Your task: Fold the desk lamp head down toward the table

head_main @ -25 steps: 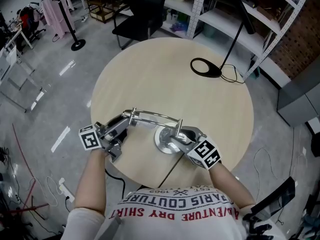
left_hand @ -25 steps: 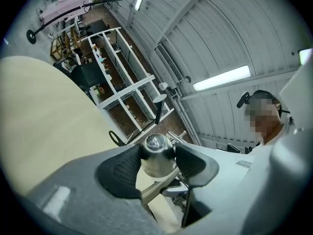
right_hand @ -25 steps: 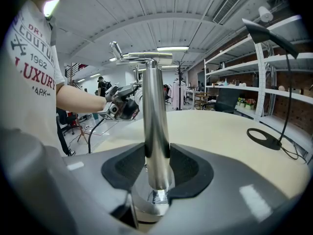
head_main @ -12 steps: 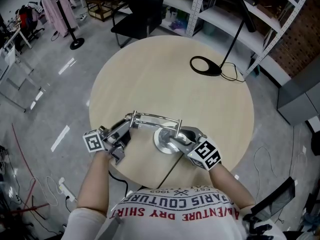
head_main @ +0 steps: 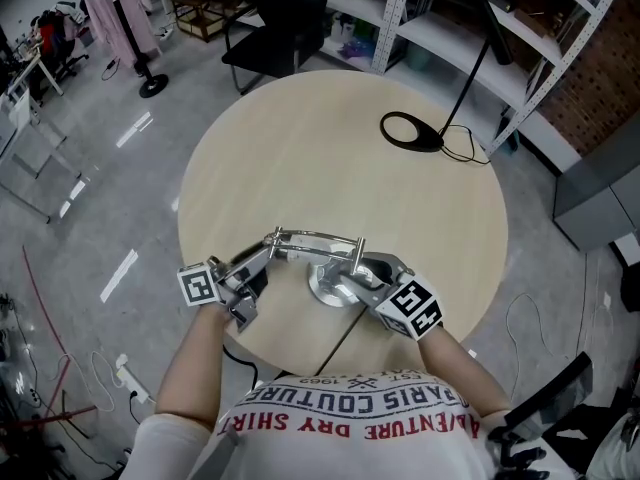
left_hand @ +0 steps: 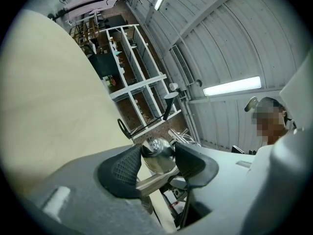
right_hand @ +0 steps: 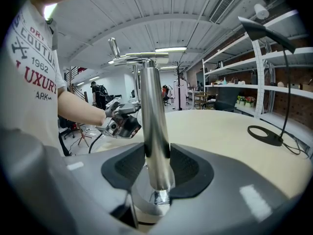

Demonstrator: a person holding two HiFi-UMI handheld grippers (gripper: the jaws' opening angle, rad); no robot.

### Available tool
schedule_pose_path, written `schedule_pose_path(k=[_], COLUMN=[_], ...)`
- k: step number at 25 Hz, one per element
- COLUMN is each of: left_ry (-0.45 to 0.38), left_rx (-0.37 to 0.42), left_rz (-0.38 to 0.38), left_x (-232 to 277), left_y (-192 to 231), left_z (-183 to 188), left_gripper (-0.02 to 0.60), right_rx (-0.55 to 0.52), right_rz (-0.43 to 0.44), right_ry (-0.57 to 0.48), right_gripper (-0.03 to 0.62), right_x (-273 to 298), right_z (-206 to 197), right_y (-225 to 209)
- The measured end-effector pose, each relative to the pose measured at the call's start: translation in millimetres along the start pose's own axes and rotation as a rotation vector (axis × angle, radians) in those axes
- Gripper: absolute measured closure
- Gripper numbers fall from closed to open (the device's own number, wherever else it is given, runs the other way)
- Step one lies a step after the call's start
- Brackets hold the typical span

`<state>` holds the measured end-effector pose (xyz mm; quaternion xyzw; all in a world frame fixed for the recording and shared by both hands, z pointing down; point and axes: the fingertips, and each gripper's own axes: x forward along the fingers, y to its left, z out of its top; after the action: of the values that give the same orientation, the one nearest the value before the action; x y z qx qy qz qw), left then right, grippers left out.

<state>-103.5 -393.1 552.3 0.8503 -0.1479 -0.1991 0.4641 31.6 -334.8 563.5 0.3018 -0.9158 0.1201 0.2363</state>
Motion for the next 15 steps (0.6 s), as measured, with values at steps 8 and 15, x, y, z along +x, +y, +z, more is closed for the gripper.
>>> schedule_pose_path(k=[8,15], left_ry=[0.008,0.000], left_rx=[-0.006,0.032], left_rz=[0.022,0.102], left_x=[1.3,-1.5], left_y=[6.6,12.1], left_z=[-8.5,-11.0], left_gripper=[0.374,0.373], right_rx=[0.012,0.075], right_rz=[-0.003,0.003], right_ry=[0.000,-0.009], right_gripper=[0.433,0.421], right_x=[0.0,0.0], right_z=[0.7,1.7], right_y=[-0.4,-5.3])
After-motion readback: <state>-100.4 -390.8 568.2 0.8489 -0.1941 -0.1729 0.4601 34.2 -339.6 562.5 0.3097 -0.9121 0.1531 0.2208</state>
